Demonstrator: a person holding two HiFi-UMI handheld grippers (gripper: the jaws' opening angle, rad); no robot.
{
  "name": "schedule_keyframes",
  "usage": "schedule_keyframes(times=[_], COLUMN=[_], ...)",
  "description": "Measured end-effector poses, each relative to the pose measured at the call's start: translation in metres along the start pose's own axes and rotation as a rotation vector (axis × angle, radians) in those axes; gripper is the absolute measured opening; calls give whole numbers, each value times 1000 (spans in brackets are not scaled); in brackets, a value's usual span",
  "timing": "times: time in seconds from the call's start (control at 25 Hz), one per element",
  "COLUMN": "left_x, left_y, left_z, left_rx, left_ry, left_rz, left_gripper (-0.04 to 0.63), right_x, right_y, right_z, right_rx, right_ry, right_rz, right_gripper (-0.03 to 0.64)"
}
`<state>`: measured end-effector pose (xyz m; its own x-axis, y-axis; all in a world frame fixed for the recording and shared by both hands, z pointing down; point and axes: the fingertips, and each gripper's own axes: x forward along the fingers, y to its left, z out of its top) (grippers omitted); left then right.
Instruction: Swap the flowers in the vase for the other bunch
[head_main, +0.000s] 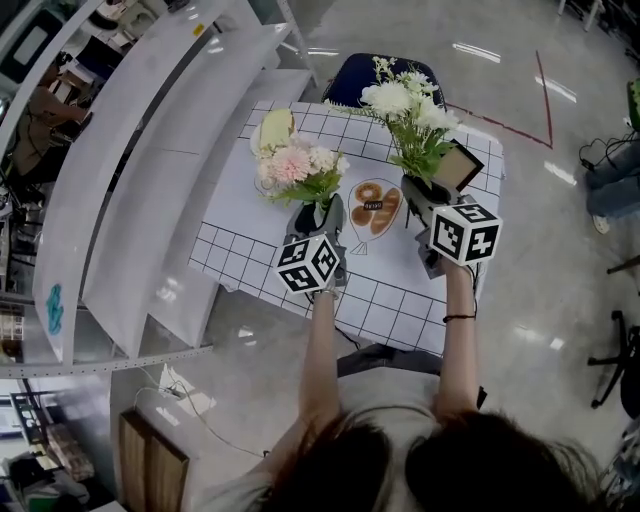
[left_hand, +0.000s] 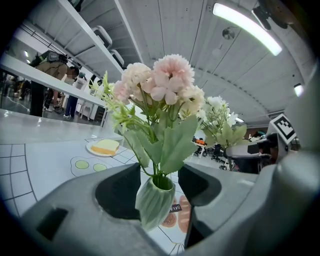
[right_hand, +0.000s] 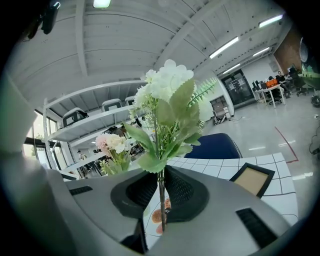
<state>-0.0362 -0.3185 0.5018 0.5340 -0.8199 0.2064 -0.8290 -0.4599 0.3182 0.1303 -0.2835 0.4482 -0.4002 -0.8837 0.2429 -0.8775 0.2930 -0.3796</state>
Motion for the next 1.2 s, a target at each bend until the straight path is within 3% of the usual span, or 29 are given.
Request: schedule_keyframes(times=[1.2], left_x=[-1], left_y=[1], left_z=[5], left_rx=[53], left_ry=[5], left_rz=[20], left_gripper=[103], right_x=[-7], right_y=[-1], right_z=[5], right_rx=[-1], right_ry=[-17], right_rz=[-22], right_gripper=[44])
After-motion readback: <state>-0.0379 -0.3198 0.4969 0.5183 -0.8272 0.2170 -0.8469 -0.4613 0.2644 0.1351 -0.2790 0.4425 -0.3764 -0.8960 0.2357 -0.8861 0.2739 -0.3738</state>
